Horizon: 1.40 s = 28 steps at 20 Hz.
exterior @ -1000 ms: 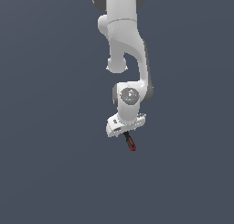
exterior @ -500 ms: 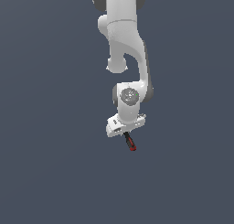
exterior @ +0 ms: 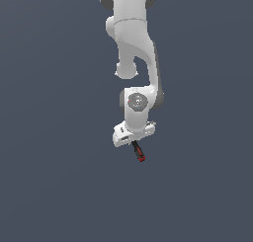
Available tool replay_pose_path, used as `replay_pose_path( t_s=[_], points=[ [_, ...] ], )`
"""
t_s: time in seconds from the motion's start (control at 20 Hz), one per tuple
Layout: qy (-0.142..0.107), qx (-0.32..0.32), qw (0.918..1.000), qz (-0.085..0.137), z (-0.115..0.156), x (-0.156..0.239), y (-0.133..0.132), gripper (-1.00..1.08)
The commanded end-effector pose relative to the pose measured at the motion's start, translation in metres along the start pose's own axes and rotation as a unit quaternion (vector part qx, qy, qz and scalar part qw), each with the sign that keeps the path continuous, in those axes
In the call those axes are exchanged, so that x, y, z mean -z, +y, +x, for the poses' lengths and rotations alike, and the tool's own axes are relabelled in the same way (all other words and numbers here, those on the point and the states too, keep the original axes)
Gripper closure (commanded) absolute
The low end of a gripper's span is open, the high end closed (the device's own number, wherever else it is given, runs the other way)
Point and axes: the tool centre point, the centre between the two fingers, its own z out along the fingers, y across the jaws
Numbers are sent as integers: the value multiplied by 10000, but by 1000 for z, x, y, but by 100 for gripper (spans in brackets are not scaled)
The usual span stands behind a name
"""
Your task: Pick up the object and move it to a goal position.
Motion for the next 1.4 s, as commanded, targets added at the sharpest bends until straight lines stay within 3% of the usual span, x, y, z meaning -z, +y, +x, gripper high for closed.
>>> replay_pose_path(
  t_s=[0.0,0.35,1.0,1.35],
  points=[
    [7,-5,10000,-4,-7,5,7,108],
    [7,-5,10000,-4,-44,30,39,108],
    [12,-6,10000,-1,-145,99,127,108],
    [12,-6,10000,-1,-178,124,160,108]
  ],
)
